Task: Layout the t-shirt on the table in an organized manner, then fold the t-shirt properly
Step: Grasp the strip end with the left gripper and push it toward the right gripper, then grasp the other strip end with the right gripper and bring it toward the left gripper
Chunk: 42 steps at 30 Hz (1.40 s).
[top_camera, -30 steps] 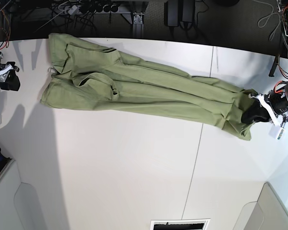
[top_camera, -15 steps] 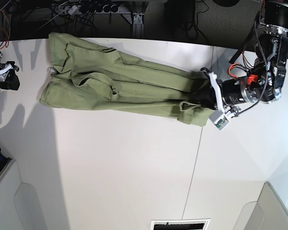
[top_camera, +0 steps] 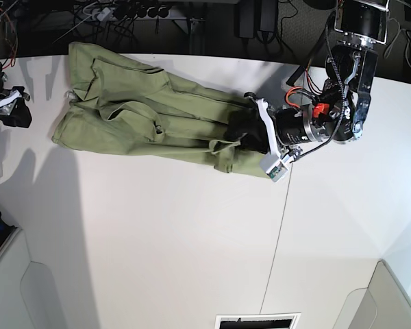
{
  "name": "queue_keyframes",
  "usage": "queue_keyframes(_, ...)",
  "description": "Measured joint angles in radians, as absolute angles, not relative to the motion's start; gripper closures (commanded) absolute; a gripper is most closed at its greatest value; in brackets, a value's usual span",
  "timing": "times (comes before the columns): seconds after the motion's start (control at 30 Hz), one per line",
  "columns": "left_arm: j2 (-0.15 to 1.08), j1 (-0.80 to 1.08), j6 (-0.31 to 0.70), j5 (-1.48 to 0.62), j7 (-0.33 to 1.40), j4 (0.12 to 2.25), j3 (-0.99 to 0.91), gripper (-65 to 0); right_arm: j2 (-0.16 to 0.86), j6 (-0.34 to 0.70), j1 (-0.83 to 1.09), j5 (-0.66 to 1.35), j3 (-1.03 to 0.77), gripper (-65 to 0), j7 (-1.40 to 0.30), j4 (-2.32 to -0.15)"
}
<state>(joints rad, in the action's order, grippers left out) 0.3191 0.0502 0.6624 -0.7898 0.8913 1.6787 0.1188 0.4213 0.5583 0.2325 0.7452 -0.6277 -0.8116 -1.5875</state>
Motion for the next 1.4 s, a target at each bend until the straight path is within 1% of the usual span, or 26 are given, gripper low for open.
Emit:
queue_keyframes(0.03, 0.313, 0.050, 0.662, -0.791, 0.890, 1.672, 0.126, -30.9, 0.413, 0.559, 0.233, 0.749, -0.628, -34.5, -0.820, -1.588)
queue_keyframes(0.07, 0.313, 0.050, 0.662, -0.793, 0.890, 1.666, 0.136, -31.4, 0.406, 0.562, 0.233, 0.756, -0.627, -38.0, -0.825, -1.588)
queue_keyframes(0.1, 0.313, 0.050, 0.662, -0.791, 0.889, 1.663, 0.148, -31.4, 0.401, 0.562, 0.233, 0.767, -0.628, -40.2, -0.831, -1.588)
queue_keyframes(0.13, 0.313, 0.050, 0.662, -0.789, 0.889, 1.661, 0.160, -31.4, 0.395, 0.566, 0.233, 0.775, -0.628, -41.1, -0.837, -1.588)
queue_keyframes(0.3, 0.310, 0.050, 0.662, -0.790, 0.875, 1.661, 0.230, -31.4, 0.379, 0.578, 0.251, 0.858, -0.612, -41.1, -0.867, -1.588)
queue_keyframes(0.57, 0.311, 0.050, 0.662, -0.790, 0.875, 1.661, 0.237, -31.4, 0.292, 0.581, 0.252, 0.882, -0.538, -41.1, -0.880, -1.588)
queue_keyframes(0.9, 0.311, 0.050, 0.662, -0.784, 0.875, 1.661, 0.237, -31.4, 0.189, 0.581, 0.251, 0.868, -0.471, -41.1, -0.865, -1.588)
queue_keyframes(1.07, 0.310, 0.050, 0.662, -0.788, 0.873, 1.661, 0.237, -31.4, 0.151, 0.585, 0.249, 0.816, -0.417, -40.5, -0.815, -1.588)
queue_keyframes(1.1, 0.311, 0.050, 0.662, -0.796, 0.873, 1.661, 0.237, -31.4, 0.144, 0.584, 0.246, 0.800, -0.411, -38.5, -0.799, -1.590)
queue_keyframes(1.13, 0.311, 0.050, 0.662, -0.806, 0.873, 1.661, 0.237, -31.4, 0.137, 0.583, 0.246, 0.788, -0.403, -33.6, -0.792, -1.590)
queue_keyframes(1.27, 0.310, 0.049, 0.681, -0.854, 0.873, 1.661, 0.237, -31.4, 0.121, 0.574, 0.233, 0.746, -0.390, -2.4, -0.808, -1.589)
queue_keyframes(1.3, 0.310, 0.047, 0.681, -0.871, 0.874, 1.661, 0.237, -31.4, 0.121, 0.574, 0.231, 0.744, -0.389, 0.0, -0.809, -1.589)
queue_keyframes(1.4, 0.311, 0.036, 0.682, -0.930, 0.875, 1.661, 0.237, -31.4, 0.121, 0.577, 0.216, 0.709, -0.389, 0.0, -0.810, -1.588)
